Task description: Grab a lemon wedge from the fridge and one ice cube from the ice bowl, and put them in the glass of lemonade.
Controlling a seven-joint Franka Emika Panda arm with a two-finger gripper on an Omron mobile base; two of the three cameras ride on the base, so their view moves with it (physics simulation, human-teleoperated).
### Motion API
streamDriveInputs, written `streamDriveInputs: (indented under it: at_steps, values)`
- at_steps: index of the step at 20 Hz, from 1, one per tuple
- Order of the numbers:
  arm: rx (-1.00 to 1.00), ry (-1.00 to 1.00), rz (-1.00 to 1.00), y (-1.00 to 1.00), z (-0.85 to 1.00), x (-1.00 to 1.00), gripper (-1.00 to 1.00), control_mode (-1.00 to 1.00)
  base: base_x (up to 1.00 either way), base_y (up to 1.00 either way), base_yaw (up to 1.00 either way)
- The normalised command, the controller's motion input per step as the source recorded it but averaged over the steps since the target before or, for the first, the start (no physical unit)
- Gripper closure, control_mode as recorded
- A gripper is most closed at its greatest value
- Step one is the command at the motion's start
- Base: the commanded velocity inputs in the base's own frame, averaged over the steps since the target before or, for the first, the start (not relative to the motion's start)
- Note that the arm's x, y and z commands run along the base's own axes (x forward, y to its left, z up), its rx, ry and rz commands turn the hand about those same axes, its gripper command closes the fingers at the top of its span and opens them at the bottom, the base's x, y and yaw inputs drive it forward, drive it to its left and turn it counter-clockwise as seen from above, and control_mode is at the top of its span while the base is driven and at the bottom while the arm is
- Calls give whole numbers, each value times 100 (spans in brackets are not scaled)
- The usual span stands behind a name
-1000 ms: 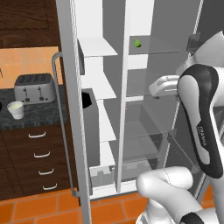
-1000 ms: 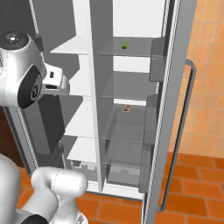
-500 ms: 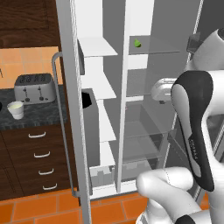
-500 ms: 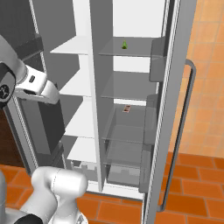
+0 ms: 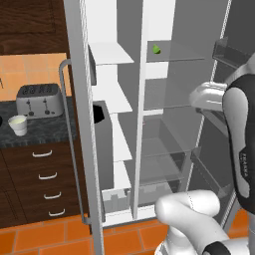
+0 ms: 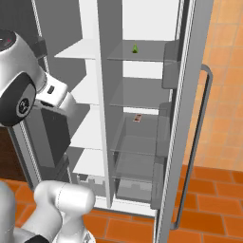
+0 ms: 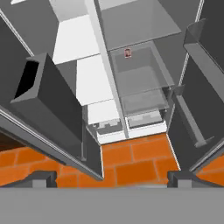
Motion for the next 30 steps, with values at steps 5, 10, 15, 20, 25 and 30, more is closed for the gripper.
streamDriveInputs:
  at_steps: [5, 10, 15, 20, 25, 30]
  values:
    - [13, -18, -3, -26, 23, -37, -100, -100, 0, 0, 0]
    - [5, -20, -4, -1, 16, -44, -100, -100, 0, 0, 0]
    - [4, -25, -2, 0, 10, -45, -100, -100, 0, 0, 0]
    - [15, -28, -2, -5, 6, 30, -100, -100, 0, 0, 0]
    - [16, -12, -8, 0, 5, 62, -100, -100, 0, 0, 0]
    - [0, 0, 0, 0, 0, 0, -100, 100, 0, 0, -6]
